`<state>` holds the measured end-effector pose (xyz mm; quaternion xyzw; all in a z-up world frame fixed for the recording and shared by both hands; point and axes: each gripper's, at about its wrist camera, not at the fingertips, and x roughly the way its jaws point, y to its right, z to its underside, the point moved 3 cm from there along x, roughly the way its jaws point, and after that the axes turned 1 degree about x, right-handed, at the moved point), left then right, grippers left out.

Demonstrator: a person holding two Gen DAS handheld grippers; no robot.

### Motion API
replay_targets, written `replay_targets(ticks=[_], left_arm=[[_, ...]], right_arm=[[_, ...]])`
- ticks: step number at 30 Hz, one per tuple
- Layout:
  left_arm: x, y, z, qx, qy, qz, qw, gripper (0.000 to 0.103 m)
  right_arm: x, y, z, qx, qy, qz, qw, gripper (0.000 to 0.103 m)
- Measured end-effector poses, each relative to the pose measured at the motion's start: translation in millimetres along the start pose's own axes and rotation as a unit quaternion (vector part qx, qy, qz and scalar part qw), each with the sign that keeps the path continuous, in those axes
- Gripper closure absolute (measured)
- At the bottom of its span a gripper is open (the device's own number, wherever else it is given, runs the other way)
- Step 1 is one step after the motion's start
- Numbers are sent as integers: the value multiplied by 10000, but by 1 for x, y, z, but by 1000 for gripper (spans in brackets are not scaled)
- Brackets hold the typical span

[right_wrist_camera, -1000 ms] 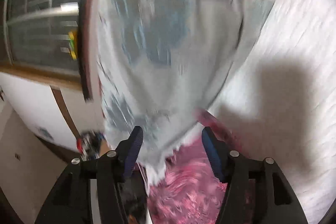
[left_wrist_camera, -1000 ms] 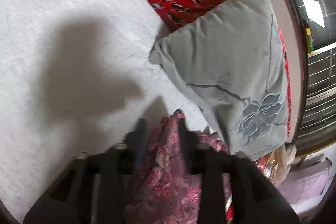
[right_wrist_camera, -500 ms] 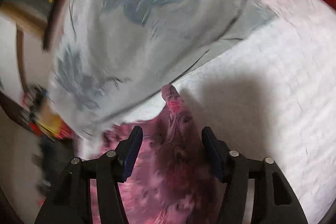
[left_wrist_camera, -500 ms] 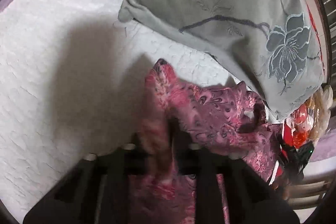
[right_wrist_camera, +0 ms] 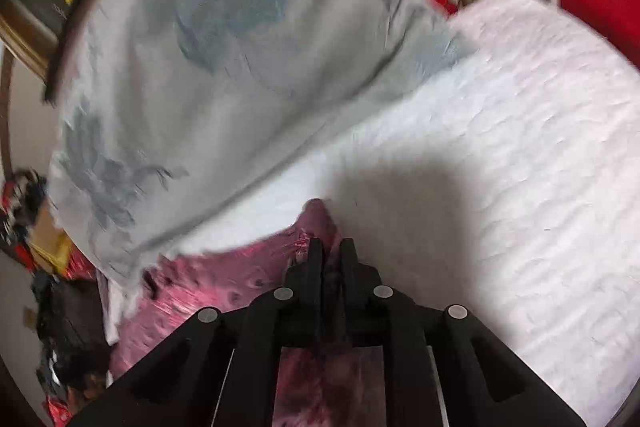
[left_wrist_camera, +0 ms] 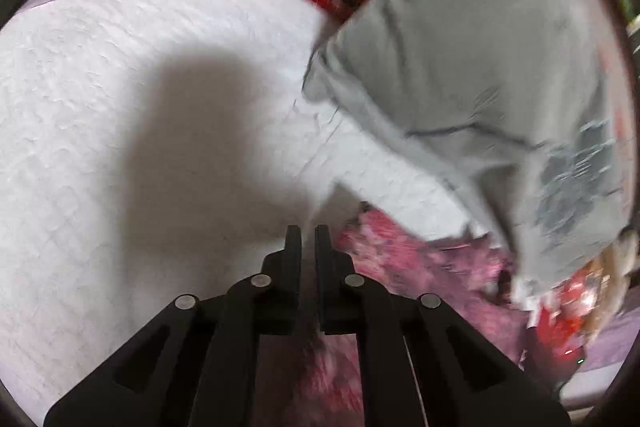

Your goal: Fold small clothes

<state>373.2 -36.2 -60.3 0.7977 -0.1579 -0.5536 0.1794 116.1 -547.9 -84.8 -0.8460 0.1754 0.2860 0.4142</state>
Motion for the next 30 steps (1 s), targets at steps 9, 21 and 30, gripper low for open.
replay_targets(ticks=[9, 21, 30], left_arm=[[-42, 21, 74, -204, 490, 641, 9965, 38], [-4, 26, 60, 625, 366, -620, 9954, 38], [2, 17, 53, 476, 461, -754, 9949, 38]], right_arm=[[-14, -55, 23, -438, -31, -849, 9954, 64], [6, -40, 7, -371, 61, 198, 9991, 58], [13, -63, -3, -884, 562, 430, 9936, 97]])
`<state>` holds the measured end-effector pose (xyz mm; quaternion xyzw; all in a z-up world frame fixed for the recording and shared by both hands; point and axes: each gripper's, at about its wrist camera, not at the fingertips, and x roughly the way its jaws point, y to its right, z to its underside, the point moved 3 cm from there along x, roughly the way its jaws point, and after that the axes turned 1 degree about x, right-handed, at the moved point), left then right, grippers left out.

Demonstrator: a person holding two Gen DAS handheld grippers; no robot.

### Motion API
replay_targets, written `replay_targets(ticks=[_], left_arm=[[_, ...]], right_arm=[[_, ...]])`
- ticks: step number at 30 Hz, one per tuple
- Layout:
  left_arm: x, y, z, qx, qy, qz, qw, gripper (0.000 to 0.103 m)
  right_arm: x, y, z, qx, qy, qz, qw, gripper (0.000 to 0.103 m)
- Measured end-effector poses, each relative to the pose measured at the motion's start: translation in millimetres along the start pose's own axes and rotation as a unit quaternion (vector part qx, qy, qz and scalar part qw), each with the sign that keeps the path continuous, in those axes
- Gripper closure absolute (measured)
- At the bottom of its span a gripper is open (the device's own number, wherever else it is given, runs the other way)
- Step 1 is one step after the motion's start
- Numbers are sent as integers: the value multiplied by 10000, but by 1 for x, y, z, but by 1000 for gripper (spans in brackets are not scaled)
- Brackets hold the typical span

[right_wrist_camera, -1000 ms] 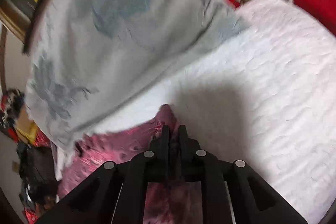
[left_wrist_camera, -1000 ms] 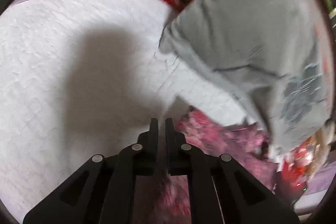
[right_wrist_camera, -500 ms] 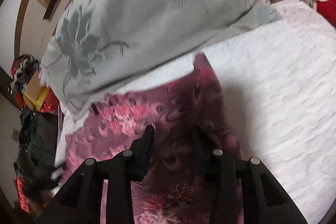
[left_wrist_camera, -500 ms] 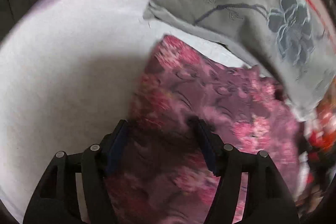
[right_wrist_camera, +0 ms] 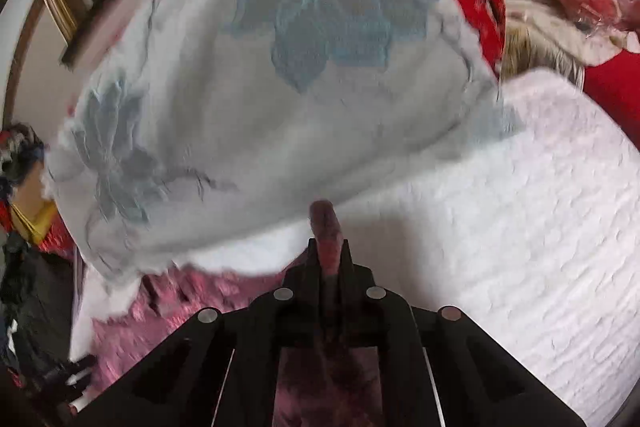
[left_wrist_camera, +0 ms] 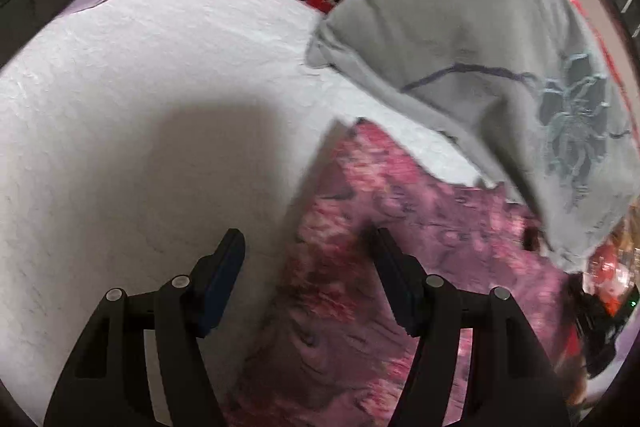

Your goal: Fold small clothes

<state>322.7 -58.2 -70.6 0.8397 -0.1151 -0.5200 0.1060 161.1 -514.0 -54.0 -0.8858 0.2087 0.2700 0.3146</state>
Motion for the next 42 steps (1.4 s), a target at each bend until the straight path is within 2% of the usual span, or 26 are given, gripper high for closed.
replay_targets(ticks=[1, 3, 4, 5, 6, 7, 9, 10, 12, 14, 16, 18, 20, 22, 23, 24, 26, 27, 28, 29, 33, 36, 37, 39, 40, 42], left_arm=[[4, 0, 0, 54, -20, -89, 9999, 38], [4, 2, -1, 193, 31, -213, 9996, 38], [1, 3, -2, 270, 75, -307, 9991, 38], [-2, 4, -2, 291, 99, -324, 9990, 38], [-6, 4, -3, 276, 120, -231, 9993, 38], [-13, 5, -4, 217, 153, 71, 9996, 38], [-25, 8, -4, 135, 202, 595, 9979, 38], [-30, 13, -3, 165, 221, 827, 9962, 38], [-33, 24, 3, 364, 174, 968, 9945, 34], [-20, 36, 12, 643, -3, 645, 9958, 34], [-4, 43, 23, 1005, -196, 64, 9947, 34], [-5, 51, 31, 1401, -50, -253, 9898, 33], [-11, 54, 33, 1519, 6, -310, 9879, 33], [-12, 51, 34, 1495, -44, -243, 9884, 33], [-12, 47, 32, 1430, -86, -177, 9895, 33], [-12, 45, 31, 1367, -111, -104, 9905, 33], [-13, 41, 29, 1250, -138, 27, 9921, 33], [-14, 40, 27, 1216, -148, 69, 9924, 33], [-15, 38, 26, 1183, -154, 106, 9928, 33], [-16, 38, 27, 1163, -155, 122, 9930, 33], [-15, 28, 24, 1028, -178, 22, 9945, 33], [-8, 13, 17, 689, -388, 288, 9965, 33], [-9, 8, 15, 551, -405, 371, 9970, 33], [-16, 2, 10, 397, -285, 424, 9979, 33], [-20, 1, 8, 384, -202, 441, 9981, 33], [-26, 2, 6, 399, -56, 491, 9980, 33]], right_arm=[[7, 6, 0, 85, -117, 157, 9998, 97], [30, 21, 10, 151, -753, 508, 9957, 97], [33, 24, 13, 180, -876, 525, 9946, 95], [25, 24, 12, 230, -752, 481, 9957, 90], [15, 22, 9, 262, -620, 507, 9964, 88], [3, 20, 8, 268, -517, 451, 9973, 88], [-21, 14, 10, 220, -357, 53, 9991, 85], [-36, 13, 15, 196, -255, -120, 9994, 79], [-58, 13, 31, 164, -227, -484, 9984, 76], [-65, 19, 54, 104, -466, -643, 9968, 75], [-47, 26, 82, -123, -1173, -367, 9923, 76], [-57, 27, 91, -316, -996, -259, 9942, 73], [-74, 30, 86, -16, -874, -288, 9958, 72], [-89, 40, 85, 280, -588, -335, 9973, 47], [-92, 45, 90, 355, -550, -198, 9977, 44], [-92, 52, 94, 402, -629, 43, 9972, 44], [-82, 58, 106, 505, -998, 114, 9937, 45], [-80, 59, 112, 487, -1122, 51, 9925, 55], [-86, 53, 113, 349, -1057, 6, 9938, 91], [-90, 45, 114, 141, -1047, -142, 9943, 96], [-107, 40, 108, 34, -725, -112, 9973, 97], [-84, 49, 120, 22, -1257, 298, 9916, 96], [-86, 47, 117, 31, -1216, 347, 9920, 87], [-94, 37, 107, 31, -950, 749, 9927, 84], [-98, 32, 102, 52, -802, 737, 9940, 84], [-106, 9, 87, 41, -453, 297, 9985, 76]])
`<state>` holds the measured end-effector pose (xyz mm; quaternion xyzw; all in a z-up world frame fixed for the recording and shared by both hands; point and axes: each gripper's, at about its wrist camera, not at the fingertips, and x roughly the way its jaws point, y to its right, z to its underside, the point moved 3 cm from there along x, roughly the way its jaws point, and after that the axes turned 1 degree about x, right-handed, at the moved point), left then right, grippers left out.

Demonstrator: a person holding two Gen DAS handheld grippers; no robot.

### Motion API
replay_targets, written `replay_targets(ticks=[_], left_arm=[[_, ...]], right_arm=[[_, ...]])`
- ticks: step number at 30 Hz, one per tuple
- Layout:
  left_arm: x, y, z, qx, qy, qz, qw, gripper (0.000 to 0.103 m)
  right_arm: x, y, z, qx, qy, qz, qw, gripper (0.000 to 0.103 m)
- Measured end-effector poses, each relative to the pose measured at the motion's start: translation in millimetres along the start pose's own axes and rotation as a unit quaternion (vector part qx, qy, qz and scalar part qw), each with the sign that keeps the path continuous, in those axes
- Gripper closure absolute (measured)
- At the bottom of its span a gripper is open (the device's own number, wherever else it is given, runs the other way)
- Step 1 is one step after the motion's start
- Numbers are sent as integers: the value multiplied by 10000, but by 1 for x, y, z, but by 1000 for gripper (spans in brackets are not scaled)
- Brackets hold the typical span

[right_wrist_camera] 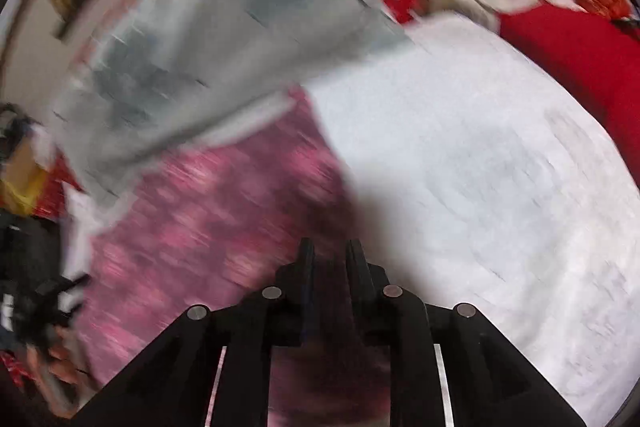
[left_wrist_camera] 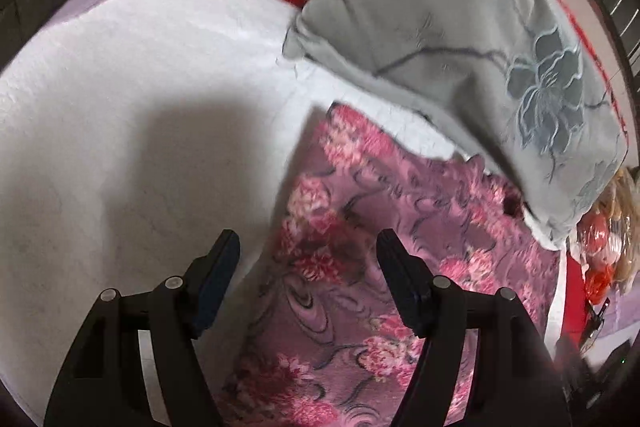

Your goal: Fold small clothes

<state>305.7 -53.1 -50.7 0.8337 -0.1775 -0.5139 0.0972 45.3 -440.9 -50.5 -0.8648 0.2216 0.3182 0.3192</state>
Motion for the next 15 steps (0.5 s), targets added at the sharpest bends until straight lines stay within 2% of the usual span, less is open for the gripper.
replay_targets(ticks=[1, 3, 6, 10, 13, 15], left_arm=[[0, 3, 0, 44, 14, 11, 10000, 33], [4, 10, 2, 167, -15, -63, 9998, 33], [14, 20, 4, 387, -88, -283, 9988, 33], [22, 30, 6, 592, -68, -548, 9967, 33], [22, 32, 7, 662, -39, -668, 9956, 31], [24, 32, 8, 646, -48, -682, 9956, 30]], right_arm=[[-1, -10, -4, -63, 81, -107, 9999, 70], [7, -45, -13, -368, 131, -453, 9982, 66], [37, -97, -15, -790, 8, -677, 9946, 66], [72, -138, -19, -978, -112, -936, 9907, 66], [109, -164, -15, -1053, -325, -939, 9895, 67], [141, -167, -5, -1214, -752, -648, 9876, 64]])
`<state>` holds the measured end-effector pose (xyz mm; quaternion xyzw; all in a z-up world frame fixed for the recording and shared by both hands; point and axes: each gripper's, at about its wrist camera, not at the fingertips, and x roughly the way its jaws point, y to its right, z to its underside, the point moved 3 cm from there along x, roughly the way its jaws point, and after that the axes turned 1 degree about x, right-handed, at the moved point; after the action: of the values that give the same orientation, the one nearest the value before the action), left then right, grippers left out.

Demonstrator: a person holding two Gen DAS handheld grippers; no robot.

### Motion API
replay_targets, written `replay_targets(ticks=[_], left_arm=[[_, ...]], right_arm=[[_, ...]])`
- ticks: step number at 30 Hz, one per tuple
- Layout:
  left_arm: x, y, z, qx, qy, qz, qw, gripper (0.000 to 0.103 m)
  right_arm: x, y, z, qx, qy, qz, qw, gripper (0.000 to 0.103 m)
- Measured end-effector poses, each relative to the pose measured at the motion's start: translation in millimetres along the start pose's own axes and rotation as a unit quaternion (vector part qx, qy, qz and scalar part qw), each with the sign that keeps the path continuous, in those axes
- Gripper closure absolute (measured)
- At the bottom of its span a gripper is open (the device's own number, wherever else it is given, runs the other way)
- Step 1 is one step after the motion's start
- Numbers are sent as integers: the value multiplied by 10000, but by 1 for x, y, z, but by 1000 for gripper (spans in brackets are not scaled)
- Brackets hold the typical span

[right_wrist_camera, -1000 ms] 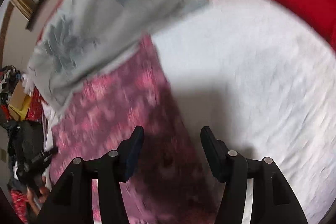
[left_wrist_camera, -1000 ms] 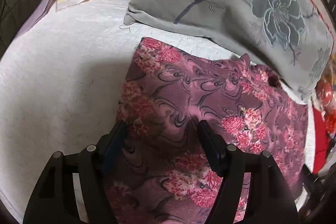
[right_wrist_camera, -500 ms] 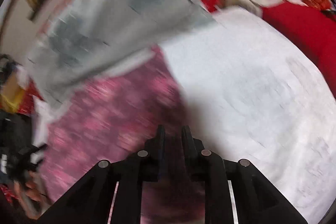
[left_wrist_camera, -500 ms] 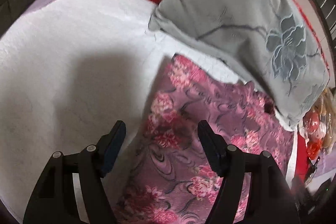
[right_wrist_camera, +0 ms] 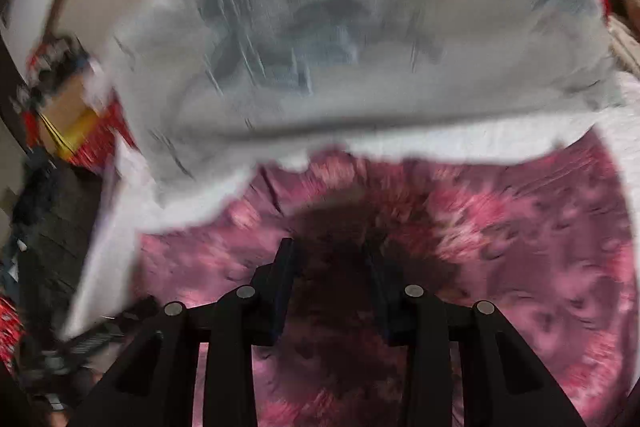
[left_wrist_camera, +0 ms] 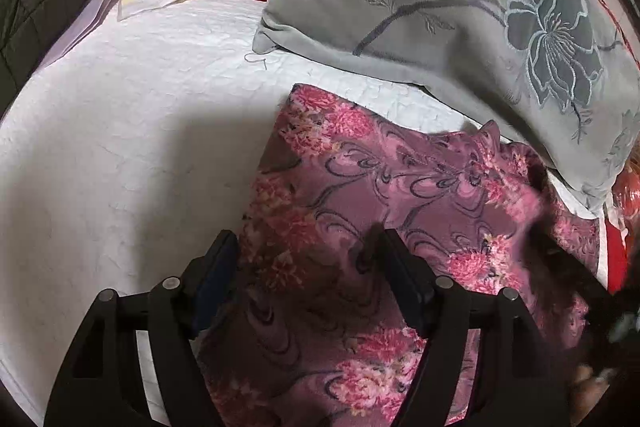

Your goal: Fold small clothes

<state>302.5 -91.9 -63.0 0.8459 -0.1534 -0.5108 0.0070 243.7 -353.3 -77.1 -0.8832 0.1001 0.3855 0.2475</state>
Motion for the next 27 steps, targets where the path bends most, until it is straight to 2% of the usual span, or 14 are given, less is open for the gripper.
replay_targets(ticks=[1, 2, 7, 10, 11, 13, 14, 15, 16, 18, 21, 22, 24, 27], left_arm=[[0, 0, 0, -6, -2, -8, 10000, 29], [1, 0, 0, -7, -3, -15, 10000, 29], [1, 1, 1, 20, 2, -29, 10000, 29], [-2, 0, 1, 7, -21, -38, 10000, 29], [-5, 0, 1, -2, -23, -28, 10000, 29], [-15, 0, 0, -24, 98, 139, 9999, 29], [-23, 2, -1, -20, 221, 276, 9994, 29], [-28, 3, -1, 6, 311, 366, 9988, 29], [-31, 5, -1, 59, 382, 427, 9983, 29], [-29, 10, 1, 217, 382, 334, 9985, 28], [-6, 10, 6, 377, 101, -272, 9989, 27], [-1, 9, 7, 380, 10, -307, 9988, 26], [-4, 1, 2, 158, 28, -114, 9998, 27], [-15, -16, -6, -263, 288, 114, 9992, 27]], right_arm=[[9, 1, 5, -65, -86, 85, 9999, 64], [5, -1, 5, -152, 188, 86, 9997, 63], [-7, -9, 3, -315, -58, 201, 9993, 63], [-31, -3, 7, -266, 229, 157, 9993, 60], [-41, 3, 10, -236, 386, 237, 9987, 58], [-50, 19, 14, -130, 481, 375, 9981, 37], [-45, 34, 19, 54, 244, 449, 9987, 37], [-38, 44, 22, 189, -54, 427, 9989, 42], [-39, 49, 22, 240, -112, 303, 9992, 45], [-58, 54, 16, 251, 128, 250, 9993, 42], [-86, 72, -3, 550, 683, 305, 9957, 41], [-91, 82, -9, 693, 789, 370, 9938, 41], [-93, 103, -22, 943, 861, 590, 9901, 40], [-83, 131, -31, 1097, 799, 1021, 9855, 40]])
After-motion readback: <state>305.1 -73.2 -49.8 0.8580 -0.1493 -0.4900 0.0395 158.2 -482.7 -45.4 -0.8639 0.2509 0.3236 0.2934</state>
